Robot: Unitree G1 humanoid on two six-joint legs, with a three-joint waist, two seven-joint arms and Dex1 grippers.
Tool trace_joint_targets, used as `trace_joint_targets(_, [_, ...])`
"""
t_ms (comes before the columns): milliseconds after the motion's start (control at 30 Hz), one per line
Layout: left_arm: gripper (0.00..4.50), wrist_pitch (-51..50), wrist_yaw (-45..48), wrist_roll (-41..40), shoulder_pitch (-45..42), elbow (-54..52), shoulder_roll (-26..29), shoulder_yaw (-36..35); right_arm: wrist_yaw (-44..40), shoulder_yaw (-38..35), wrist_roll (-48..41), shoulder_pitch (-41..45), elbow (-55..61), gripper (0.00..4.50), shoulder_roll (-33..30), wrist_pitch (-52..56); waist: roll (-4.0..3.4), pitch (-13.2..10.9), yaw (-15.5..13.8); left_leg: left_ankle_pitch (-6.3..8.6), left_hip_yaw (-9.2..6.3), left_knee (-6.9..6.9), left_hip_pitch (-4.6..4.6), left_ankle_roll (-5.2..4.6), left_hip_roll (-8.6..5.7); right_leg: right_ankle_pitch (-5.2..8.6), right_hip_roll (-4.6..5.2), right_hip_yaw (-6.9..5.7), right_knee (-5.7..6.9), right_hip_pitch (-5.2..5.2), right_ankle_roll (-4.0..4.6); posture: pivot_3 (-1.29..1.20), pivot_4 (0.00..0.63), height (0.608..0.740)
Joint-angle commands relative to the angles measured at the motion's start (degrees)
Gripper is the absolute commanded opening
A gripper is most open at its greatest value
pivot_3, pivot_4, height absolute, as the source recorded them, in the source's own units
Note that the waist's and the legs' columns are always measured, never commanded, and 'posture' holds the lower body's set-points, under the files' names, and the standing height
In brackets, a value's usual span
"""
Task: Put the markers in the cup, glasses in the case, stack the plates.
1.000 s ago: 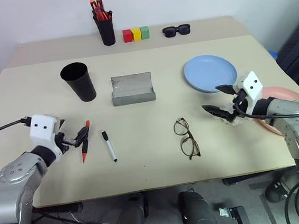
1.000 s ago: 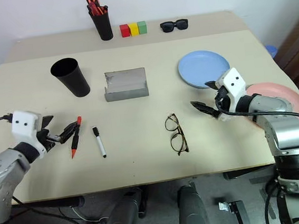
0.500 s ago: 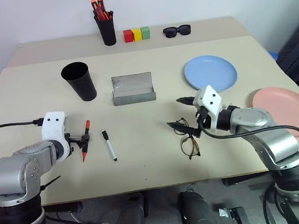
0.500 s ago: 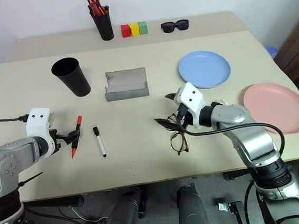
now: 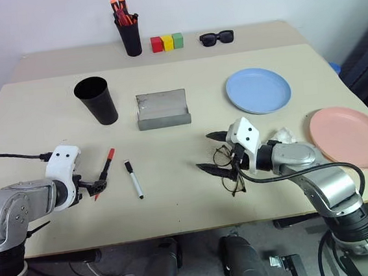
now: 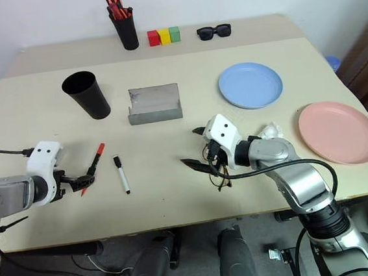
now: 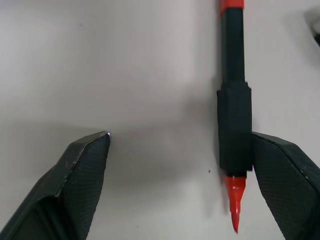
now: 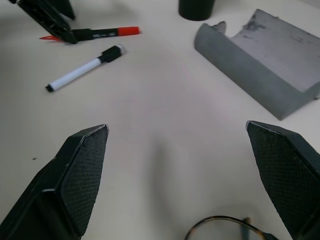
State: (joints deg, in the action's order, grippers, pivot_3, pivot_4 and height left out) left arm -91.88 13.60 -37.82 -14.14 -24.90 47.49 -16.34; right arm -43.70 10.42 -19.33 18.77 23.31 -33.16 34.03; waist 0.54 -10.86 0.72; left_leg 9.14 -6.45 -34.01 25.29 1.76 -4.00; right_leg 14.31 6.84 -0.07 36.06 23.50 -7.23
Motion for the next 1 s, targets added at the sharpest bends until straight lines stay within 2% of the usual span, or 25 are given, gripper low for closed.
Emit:
trace_joint_targets(33, [2.59, -0.6, -0.1, -0.5, 1.2, 0.0, 2.2, 1.6, 0.2, -0.1, -0.1, 1.0, 2.2, 4.50, 0.6, -0.7, 0.00, 0.0, 0.1, 0.00, 0.00, 0.01, -0.01, 0.00, 0.01, 0.00, 0.00, 0.00, 0.00, 0.00, 0.01, 0.00, 0.150, 0.740])
trace_joint_targets(200, [0.16, -0.6, 0.1, -1.4, 1.1, 0.0, 2.4, 1.4, 0.6, 0.4, -0.1, 1.0, 2.5, 4.50, 1.2, -0.4, -0.04, 0.0, 0.1, 0.01, 0.03, 0.06, -0.04, 0.01, 0.03, 0.00, 0.00, 0.01, 0.00, 0.01, 0.01, 0.00, 0.150, 0.740])
trace_joint_targets(400, [0.07, 0.3, -1.5, 1.2, -0.3, 1.0, 0.0, -1.5, 1.0, 0.6, -0.3, 0.7, 3.1, 4.50, 1.4, 0.1, -0.05, 0.0, 0.0, 0.01, 0.03, 0.06, -0.04, 0.01, 0.03, 0.00, 0.01, 0.02, 0.00, 0.01, 0.01, 0.00, 0.150, 0.740])
trace_joint_targets(500, [0.07, 12.9, 0.6, 2.5, 0.5, -2.1, -3.0, -6.5, 1.1, 0.6, -0.3, 1.0, 3.1, 4.50, 1.4, 0.4, 0.03, 0.0, -0.1, 0.00, 0.02, 0.05, -0.02, 0.01, 0.02, 0.00, 0.01, 0.01, 0.01, 0.02, 0.01, 0.00, 0.150, 0.740])
trace_joint_targets(600, [0.07, 24.3, 4.9, 3.7, 3.0, -6.1, -3.5, -7.8, 1.1, 0.5, -0.3, 1.5, 2.8, 4.50, 1.4, 0.2, 0.05, 0.0, -0.1, -0.01, 0.03, 0.04, 0.04, 0.03, 0.13, -0.01, 0.04, 0.02, -0.06, 0.04, 0.03, 0.00, 0.150, 0.740])
trace_joint_targets(667, [0.07, 28.9, 8.2, 1.3, 3.9, -9.1, -4.8, -10.1, 1.7, 0.0, -0.3, 2.9, 1.8, 4.50, 2.2, -0.3, 0.05, 0.0, -0.1, -0.01, 0.08, 0.05, 0.04, 0.03, 0.13, -0.01, 0.08, 0.03, -0.09, 0.05, 0.05, 0.00, 0.150, 0.740])
trace_joint_targets(733, [0.07, 37.0, 8.7, 0.2, 2.2, -10.7, -9.4, -12.6, 3.7, -0.7, 0.7, 5.8, -0.9, 4.50, 4.7, -2.3, 0.04, 0.0, -0.1, 0.00, 0.07, 0.05, 0.04, 0.03, 0.13, -0.01, 0.08, 0.03, -0.11, 0.04, 0.06, 0.00, 0.150, 0.740])
trace_joint_targets(833, [0.07, 43.2, 3.8, 4.0, -2.4, -8.5, -13.4, -11.1, 5.6, -0.7, 2.4, 9.6, -4.8, 4.50, 7.5, -4.9, 0.06, 0.0, -0.3, -0.02, 0.05, 0.03, 0.04, 0.06, 0.16, -0.05, 0.04, 0.00, -0.11, 0.02, 0.11, 0.00, 0.150, 0.740])
trace_joint_targets(933, [0.07, 53.6, -4.6, 13.5, -10.0, -1.5, -18.5, -5.9, 8.0, -0.7, 4.0, 14.7, -9.8, 4.50, 11.5, -8.4, 0.08, 0.0, -0.3, -0.12, 0.07, 0.00, -0.01, -0.02, -0.06, -0.06, 0.01, -0.01, -0.08, -0.07, 0.08, 0.00, 0.150, 0.740])
trace_joint_targets(1000, [0.07, 59.8, -6.6, 18.2, -12.6, 3.0, -20.3, -3.6, 8.8, -0.6, 4.7, 17.0, -12.1, 4.50, 13.5, -10.2, 0.10, 0.0, -0.2, -0.17, 0.14, -0.01, 0.00, 0.01, -0.10, -0.16, -0.04, -0.02, -0.08, -0.07, -0.09, 0.00, 0.150, 0.740])
